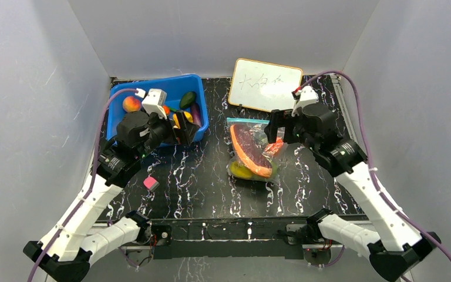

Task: Place the food in the zip-top bag and seal the zipper
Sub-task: Reset both arms

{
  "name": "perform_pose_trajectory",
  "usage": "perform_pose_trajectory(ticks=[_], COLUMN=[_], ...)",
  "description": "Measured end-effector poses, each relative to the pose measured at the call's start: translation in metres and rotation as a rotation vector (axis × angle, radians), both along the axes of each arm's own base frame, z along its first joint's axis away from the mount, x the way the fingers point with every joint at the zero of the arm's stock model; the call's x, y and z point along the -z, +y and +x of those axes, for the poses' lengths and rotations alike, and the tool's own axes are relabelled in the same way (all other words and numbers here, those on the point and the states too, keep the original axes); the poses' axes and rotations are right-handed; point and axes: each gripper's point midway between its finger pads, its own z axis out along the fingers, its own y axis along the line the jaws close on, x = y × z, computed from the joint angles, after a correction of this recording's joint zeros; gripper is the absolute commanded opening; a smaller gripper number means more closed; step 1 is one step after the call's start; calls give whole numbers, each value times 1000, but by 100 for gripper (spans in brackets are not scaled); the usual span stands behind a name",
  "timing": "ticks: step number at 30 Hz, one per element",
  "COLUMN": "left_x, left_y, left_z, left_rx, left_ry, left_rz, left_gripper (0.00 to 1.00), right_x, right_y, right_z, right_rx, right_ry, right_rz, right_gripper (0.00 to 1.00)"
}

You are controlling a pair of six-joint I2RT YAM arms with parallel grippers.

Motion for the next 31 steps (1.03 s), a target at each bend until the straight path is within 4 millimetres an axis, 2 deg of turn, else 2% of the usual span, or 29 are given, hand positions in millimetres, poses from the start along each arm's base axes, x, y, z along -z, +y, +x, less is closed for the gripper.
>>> perform_pose_trajectory(ticks=[11, 14, 16, 22, 28, 31], left_x=[-39, -44, -39, -25, -24, -24], left_y=[-4, -5, -6, -7, -7, -7], left_z=[-14, -17, -18, -18, -19, -20], left_rx=[48, 54, 59, 61, 60, 57], left_ry=[-109, -122, -112, -77, -73, -71], left_rz=[-110, -138, -143, -135, -142, -145], left_gripper=[98, 98, 98, 98, 98, 98], right_x=[-64, -79, -84, -90, -75, -74], right_y=[20, 20, 19, 17, 18, 17], right_z=[-48, -57, -61, -67, -66, -66], right_rx=[-86, -77, -72, -61, -47, -41], right_ry=[-63, -84, -90, -91, -51, -51], right_rz=[344, 428, 460, 508, 499, 495], right_gripper=[98, 98, 98, 98, 98, 98])
